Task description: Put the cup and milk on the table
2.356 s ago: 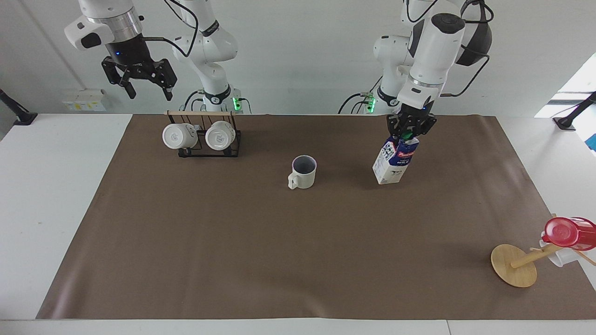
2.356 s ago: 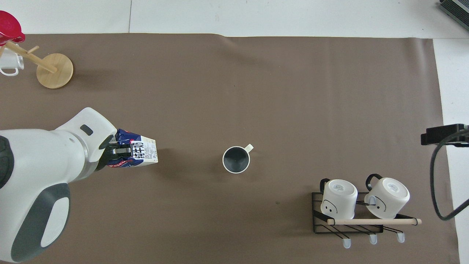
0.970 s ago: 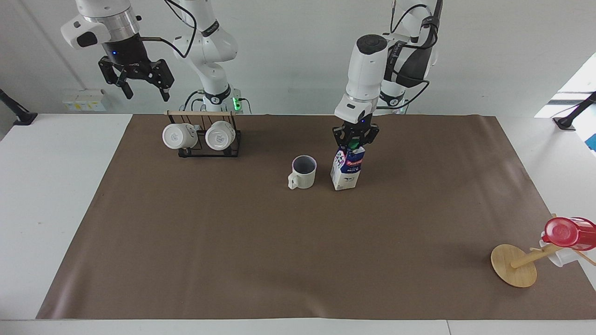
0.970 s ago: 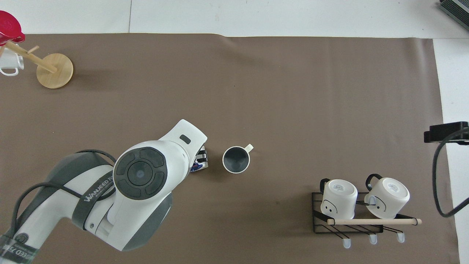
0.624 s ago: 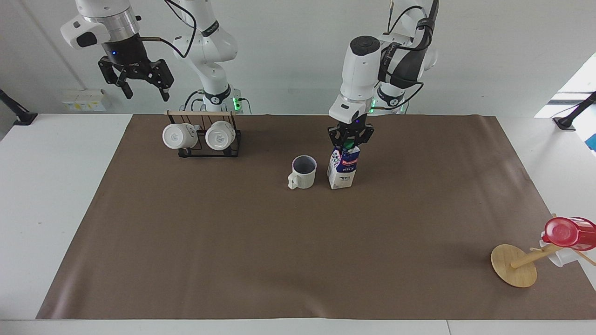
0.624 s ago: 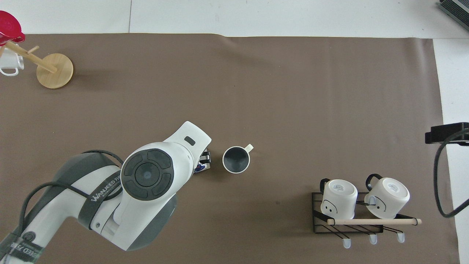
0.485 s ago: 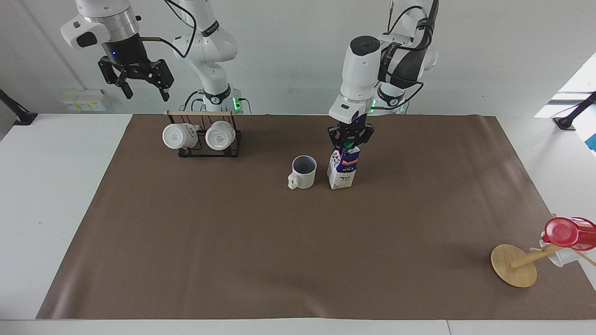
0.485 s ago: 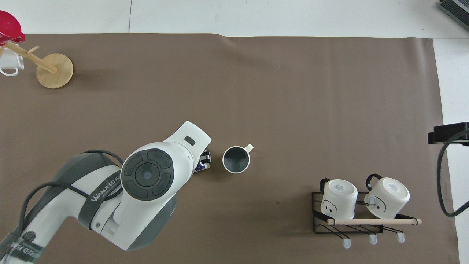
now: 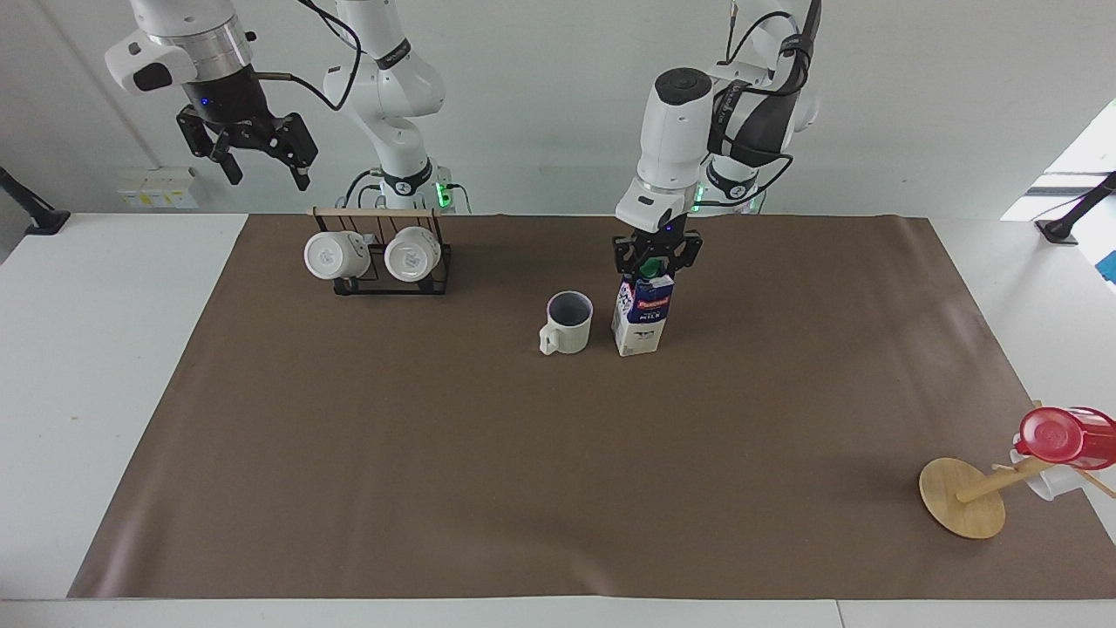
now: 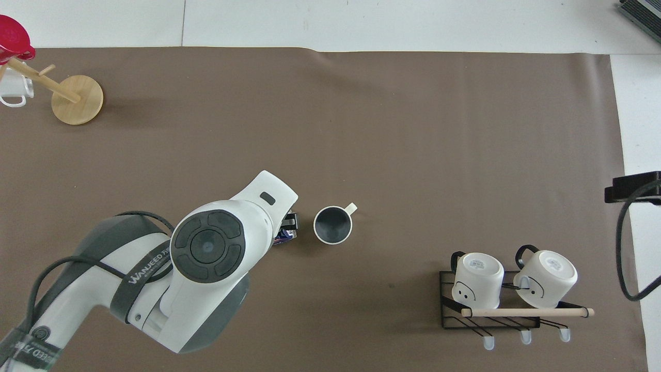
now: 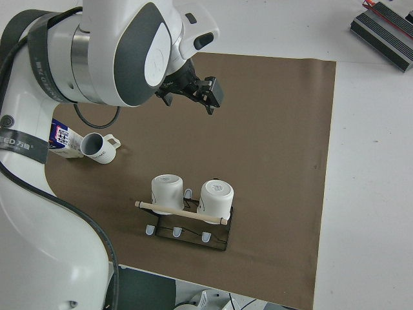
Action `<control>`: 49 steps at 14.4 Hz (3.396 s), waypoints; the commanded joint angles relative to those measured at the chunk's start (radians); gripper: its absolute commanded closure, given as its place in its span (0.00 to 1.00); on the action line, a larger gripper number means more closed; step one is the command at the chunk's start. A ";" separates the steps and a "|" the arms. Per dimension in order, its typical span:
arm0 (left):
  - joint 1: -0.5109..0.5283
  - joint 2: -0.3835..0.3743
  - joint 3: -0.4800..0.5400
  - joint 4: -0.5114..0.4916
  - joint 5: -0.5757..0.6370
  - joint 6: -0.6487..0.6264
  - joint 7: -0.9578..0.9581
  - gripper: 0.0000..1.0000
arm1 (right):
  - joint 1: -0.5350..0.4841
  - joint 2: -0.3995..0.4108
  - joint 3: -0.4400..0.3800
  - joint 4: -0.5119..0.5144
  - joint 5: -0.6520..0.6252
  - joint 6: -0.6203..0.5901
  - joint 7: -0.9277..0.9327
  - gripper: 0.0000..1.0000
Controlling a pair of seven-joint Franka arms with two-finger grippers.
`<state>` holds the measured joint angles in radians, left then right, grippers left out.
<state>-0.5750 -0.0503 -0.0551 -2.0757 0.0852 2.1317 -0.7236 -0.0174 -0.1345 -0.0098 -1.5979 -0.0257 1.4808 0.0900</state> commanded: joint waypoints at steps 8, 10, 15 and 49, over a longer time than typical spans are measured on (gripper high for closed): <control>-0.002 0.006 0.020 0.178 -0.050 -0.195 -0.014 0.00 | 0.010 -0.010 0.002 -0.011 0.012 -0.011 -0.015 0.00; 0.021 0.004 0.023 0.251 -0.050 -0.297 0.013 0.00 | 0.010 -0.008 0.002 -0.004 0.010 -0.011 -0.018 0.00; 0.136 -0.023 0.032 0.353 -0.050 -0.459 0.286 0.00 | 0.008 -0.007 0.004 -0.004 0.012 -0.016 -0.018 0.00; 0.294 -0.092 0.210 0.419 -0.044 -0.616 0.676 0.00 | 0.008 -0.007 0.004 -0.004 0.010 -0.016 -0.019 0.00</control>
<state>-0.2823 -0.1515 0.1538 -1.6802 0.0474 1.5394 -0.0607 -0.0079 -0.1346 -0.0018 -1.5988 -0.0256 1.4802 0.0900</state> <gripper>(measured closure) 0.000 0.000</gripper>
